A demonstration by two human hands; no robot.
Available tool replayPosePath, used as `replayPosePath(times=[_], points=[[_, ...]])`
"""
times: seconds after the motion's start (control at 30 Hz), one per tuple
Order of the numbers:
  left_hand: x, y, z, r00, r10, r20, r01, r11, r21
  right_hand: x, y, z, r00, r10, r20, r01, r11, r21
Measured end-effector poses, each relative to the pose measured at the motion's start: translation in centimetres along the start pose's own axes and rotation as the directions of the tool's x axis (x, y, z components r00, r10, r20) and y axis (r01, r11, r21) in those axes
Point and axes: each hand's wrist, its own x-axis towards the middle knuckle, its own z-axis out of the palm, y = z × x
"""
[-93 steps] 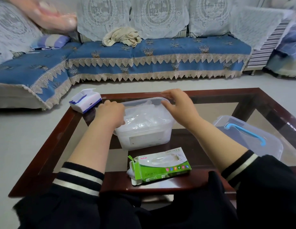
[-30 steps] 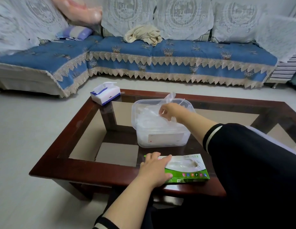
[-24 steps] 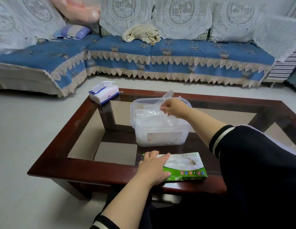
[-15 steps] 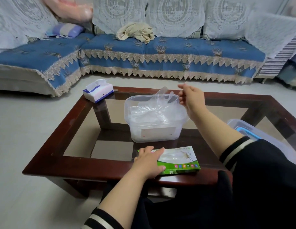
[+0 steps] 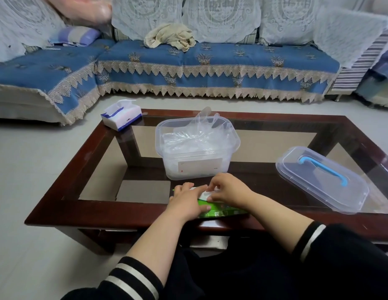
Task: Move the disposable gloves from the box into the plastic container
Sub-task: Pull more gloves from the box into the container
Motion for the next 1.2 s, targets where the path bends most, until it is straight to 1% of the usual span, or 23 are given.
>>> replayPosePath(times=[0.1,0.17,0.23,0.3,0.33,0.37,0.4,0.47,0.5,0.57,0.6,0.67,0.7,0.73,0.8,0.87,0.97,1.0,1.03,1.07,1.1,1.13,1.2], points=[[0.1,-0.1,0.0,1.0,-0.004,0.014,0.004,1.0,0.008,-0.2,-0.2,-0.1,0.998,0.038,-0.044,-0.037,0.999,0.018],[0.1,-0.1,-0.1,1.0,0.0,0.02,0.0,1.0,0.018,-0.3,-0.2,-0.2,0.997,0.032,-0.067,-0.035,0.998,-0.047],[0.1,-0.1,-0.1,1.0,-0.002,0.022,0.001,1.0,0.016,-0.5,-0.4,-0.2,0.991,-0.056,-0.123,0.032,0.981,-0.193],[0.1,-0.1,-0.1,1.0,-0.007,0.03,0.007,1.0,0.01,-0.7,-0.3,0.0,0.94,-0.22,-0.259,0.139,0.945,-0.297],[0.1,-0.1,-0.1,0.999,-0.007,0.033,0.007,1.0,0.008,-0.8,-0.3,0.0,0.911,-0.259,-0.322,0.161,0.94,-0.3],[0.1,-0.2,-0.1,0.999,-0.006,0.036,0.006,1.0,0.006,-1.1,-0.4,-0.3,0.892,-0.251,-0.376,0.152,0.95,-0.274],[0.2,-0.2,-0.1,0.999,-0.004,0.04,0.003,1.0,0.005,-1.2,-0.6,-0.6,0.886,-0.208,-0.413,0.124,0.967,-0.222],[0.1,-0.1,-0.3,0.999,-0.003,0.049,0.002,1.0,0.02,-1.6,-0.7,-1.5,0.88,-0.104,-0.463,0.092,0.995,-0.048],[0.1,-0.1,-0.4,0.998,-0.003,0.055,0.001,0.999,0.036,-1.7,-1.0,-2.3,0.866,-0.058,-0.497,0.097,0.994,0.054],[0.0,0.1,-0.4,0.997,-0.002,0.074,-0.003,0.998,0.063,-2.0,-1.9,-4.4,0.814,0.007,-0.581,0.16,0.959,0.235],[-0.1,0.0,-0.4,0.997,-0.001,0.076,-0.004,0.998,0.07,-1.9,-2.6,-5.8,0.79,0.023,-0.613,0.202,0.934,0.294],[-0.2,0.0,-0.3,0.997,0.003,0.08,-0.009,0.997,0.072,-1.9,-4.1,-8.7,0.758,0.032,-0.651,0.273,0.892,0.362],[-0.2,0.0,-0.3,0.997,0.005,0.078,-0.011,0.997,0.071,-1.9,-4.9,-10.4,0.74,0.021,-0.672,0.304,0.881,0.362],[-0.2,0.0,-0.3,0.997,0.007,0.073,-0.012,0.997,0.071,-1.7,-5.5,-12.0,0.72,-0.005,-0.694,0.331,0.881,0.338],[-0.2,0.0,-0.4,0.998,0.009,0.065,-0.014,0.997,0.073,-1.1,-6.5,-14.7,0.659,-0.097,-0.746,0.379,0.899,0.218],[-0.1,0.0,-0.4,0.998,0.012,0.065,-0.017,0.997,0.072,-0.2,-7.4,-16.8,0.556,-0.198,-0.807,0.413,0.909,0.061],[-0.1,0.0,-0.5,0.997,0.018,0.07,-0.023,0.998,0.066,1.4,-9.1,-18.1,0.404,-0.309,-0.861,0.446,0.888,-0.109],[-0.1,-0.1,-0.5,0.997,0.019,0.069,-0.023,0.998,0.065,2.0,-9.5,-17.9,0.374,-0.352,-0.858,0.452,0.877,-0.162],[-0.1,-0.1,-0.5,0.997,0.02,0.07,-0.024,0.998,0.061,2.6,-9.8,-17.5,0.363,-0.4,-0.841,0.448,0.867,-0.219],[-0.1,-0.1,-0.5,0.997,0.021,0.072,-0.026,0.998,0.058,3.3,-9.8,-16.7,0.383,-0.447,-0.809,0.435,0.859,-0.269],[-0.1,-0.1,-0.5,0.997,0.022,0.073,-0.026,0.998,0.054,4.2,-9.7,-15.8,0.443,-0.473,-0.761,0.415,0.861,-0.294],[-0.1,-0.2,-0.5,0.997,0.023,0.073,-0.027,0.998,0.053,5.3,-9.3,-14.7,0.534,-0.469,-0.704,0.385,0.876,-0.291],[0.0,-0.2,-0.5,0.997,0.027,0.073,-0.031,0.998,0.051,7.6,-8.2,-12.6,0.72,-0.395,-0.57,0.298,0.918,-0.261]])
